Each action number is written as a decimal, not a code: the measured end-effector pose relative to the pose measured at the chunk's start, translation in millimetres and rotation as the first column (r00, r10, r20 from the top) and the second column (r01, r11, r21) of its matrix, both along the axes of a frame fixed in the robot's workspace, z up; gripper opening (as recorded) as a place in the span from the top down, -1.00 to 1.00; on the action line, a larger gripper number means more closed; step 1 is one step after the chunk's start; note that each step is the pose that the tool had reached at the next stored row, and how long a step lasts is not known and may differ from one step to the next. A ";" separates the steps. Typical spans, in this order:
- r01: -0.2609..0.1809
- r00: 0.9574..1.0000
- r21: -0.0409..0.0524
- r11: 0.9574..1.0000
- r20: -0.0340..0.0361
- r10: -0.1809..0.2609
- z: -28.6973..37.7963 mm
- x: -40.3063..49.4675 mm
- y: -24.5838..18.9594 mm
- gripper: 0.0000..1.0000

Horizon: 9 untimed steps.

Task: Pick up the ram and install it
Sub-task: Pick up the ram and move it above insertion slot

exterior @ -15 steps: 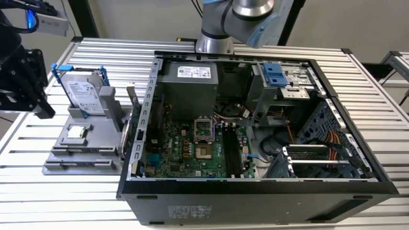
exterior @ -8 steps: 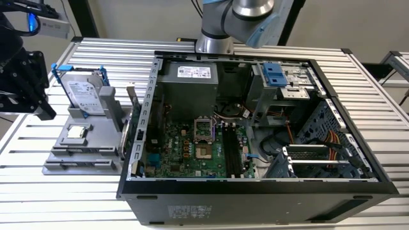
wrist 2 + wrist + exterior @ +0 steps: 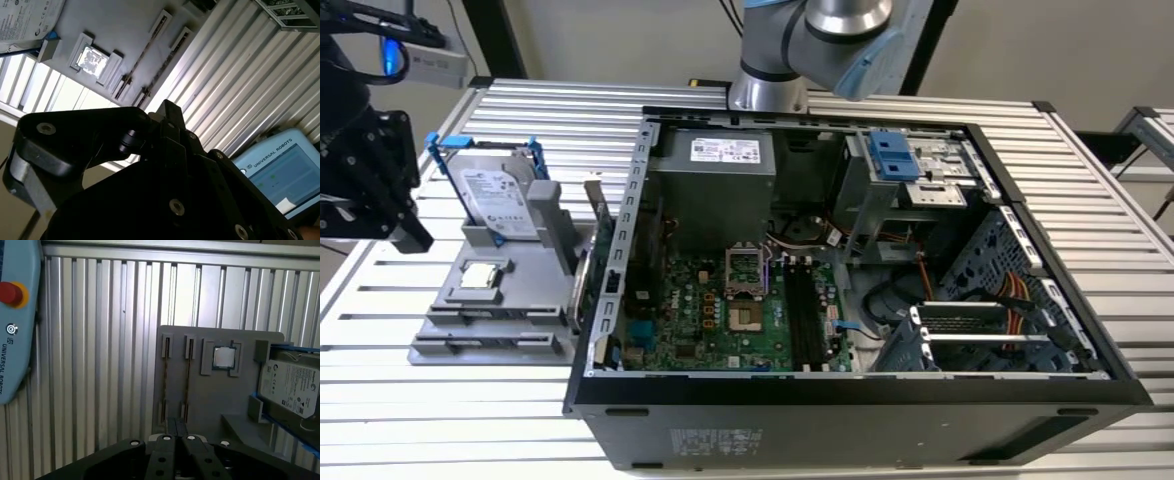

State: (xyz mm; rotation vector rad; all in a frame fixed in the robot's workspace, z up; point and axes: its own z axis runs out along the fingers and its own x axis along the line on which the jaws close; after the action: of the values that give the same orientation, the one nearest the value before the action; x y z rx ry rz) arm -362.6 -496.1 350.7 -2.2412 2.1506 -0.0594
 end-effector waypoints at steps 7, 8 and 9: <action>0.000 1.000 0.000 1.000 -0.007 0.000 -5.9 0.0 0.0 1.00; 0.000 1.000 0.000 1.000 -0.007 0.000 -6.8 0.0 0.0 1.00; 0.000 1.000 0.000 1.000 -0.007 0.000 -7.7 0.0 0.0 1.00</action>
State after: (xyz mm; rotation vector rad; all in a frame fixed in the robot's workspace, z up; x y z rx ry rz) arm -362.6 -496.1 343.0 -2.2450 2.1541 -0.0517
